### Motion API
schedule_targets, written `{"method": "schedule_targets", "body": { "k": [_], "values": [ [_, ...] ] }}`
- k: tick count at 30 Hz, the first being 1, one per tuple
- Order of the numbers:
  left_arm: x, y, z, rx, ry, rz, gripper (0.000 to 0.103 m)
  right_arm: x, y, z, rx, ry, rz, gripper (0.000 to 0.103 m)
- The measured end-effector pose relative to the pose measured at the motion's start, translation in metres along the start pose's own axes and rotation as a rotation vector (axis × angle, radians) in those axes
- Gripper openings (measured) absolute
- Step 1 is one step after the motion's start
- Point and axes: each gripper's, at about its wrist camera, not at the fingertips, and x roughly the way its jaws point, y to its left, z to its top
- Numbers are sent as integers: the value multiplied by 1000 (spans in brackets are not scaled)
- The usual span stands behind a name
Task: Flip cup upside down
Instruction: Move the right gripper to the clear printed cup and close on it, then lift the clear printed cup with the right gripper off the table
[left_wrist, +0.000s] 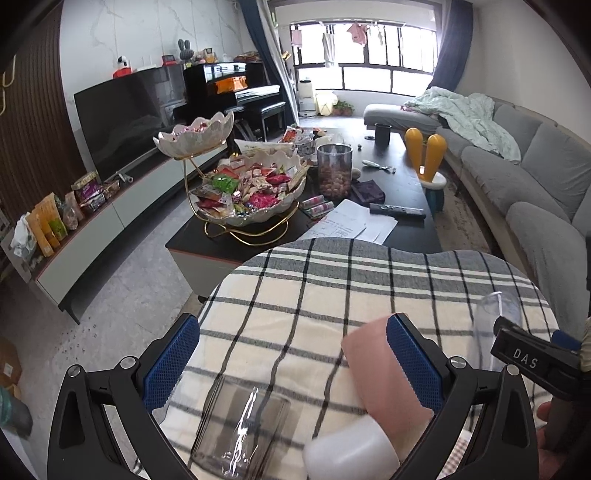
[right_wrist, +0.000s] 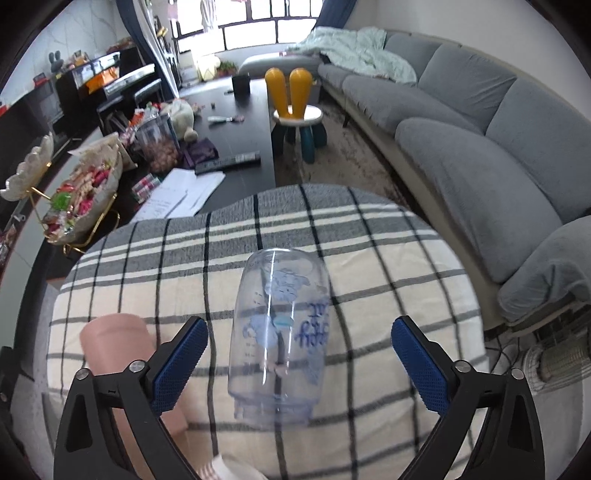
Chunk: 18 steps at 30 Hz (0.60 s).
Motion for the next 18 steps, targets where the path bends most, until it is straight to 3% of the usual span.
{"method": "schedule_targets", "body": {
  "k": [10,16,18],
  "values": [
    [35,-1,6,-2,43,-20,103,32,9,7,5,55,-10,88],
    [46,1,5,-16,65,-19,103,50,12,7,16,94,6,74],
    [48,3,3,-33,73,-26,103,51,12,8,13,90,7,73]
  ]
}}
